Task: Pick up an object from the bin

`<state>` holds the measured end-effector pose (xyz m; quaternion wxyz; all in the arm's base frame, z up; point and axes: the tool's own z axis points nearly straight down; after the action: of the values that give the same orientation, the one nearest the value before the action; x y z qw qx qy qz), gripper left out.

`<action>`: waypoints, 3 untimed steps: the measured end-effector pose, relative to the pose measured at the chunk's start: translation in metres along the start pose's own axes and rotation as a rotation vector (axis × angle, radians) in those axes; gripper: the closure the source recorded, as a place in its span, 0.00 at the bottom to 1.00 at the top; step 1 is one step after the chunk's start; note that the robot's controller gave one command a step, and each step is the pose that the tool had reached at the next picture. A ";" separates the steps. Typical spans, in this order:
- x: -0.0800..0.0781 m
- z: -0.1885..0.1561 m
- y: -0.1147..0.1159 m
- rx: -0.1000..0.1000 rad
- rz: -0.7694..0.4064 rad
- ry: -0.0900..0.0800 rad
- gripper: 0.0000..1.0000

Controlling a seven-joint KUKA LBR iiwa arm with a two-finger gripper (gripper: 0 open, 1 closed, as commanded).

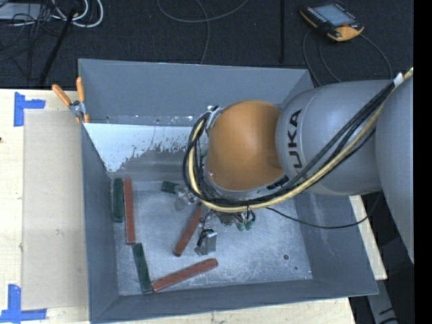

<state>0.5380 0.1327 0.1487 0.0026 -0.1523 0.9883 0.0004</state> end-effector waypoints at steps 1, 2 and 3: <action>-0.006 0.046 -0.004 -0.001 -0.101 0.006 0.00; -0.001 0.079 0.001 -0.001 -0.090 0.007 1.00; -0.001 0.079 0.001 -0.001 -0.089 0.007 0.00</action>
Offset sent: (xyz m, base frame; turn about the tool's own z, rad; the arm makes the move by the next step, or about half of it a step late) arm 0.0014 0.0018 -0.0787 -0.0926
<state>0.5392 0.1343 0.0693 -0.0011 -0.1960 0.9806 0.0004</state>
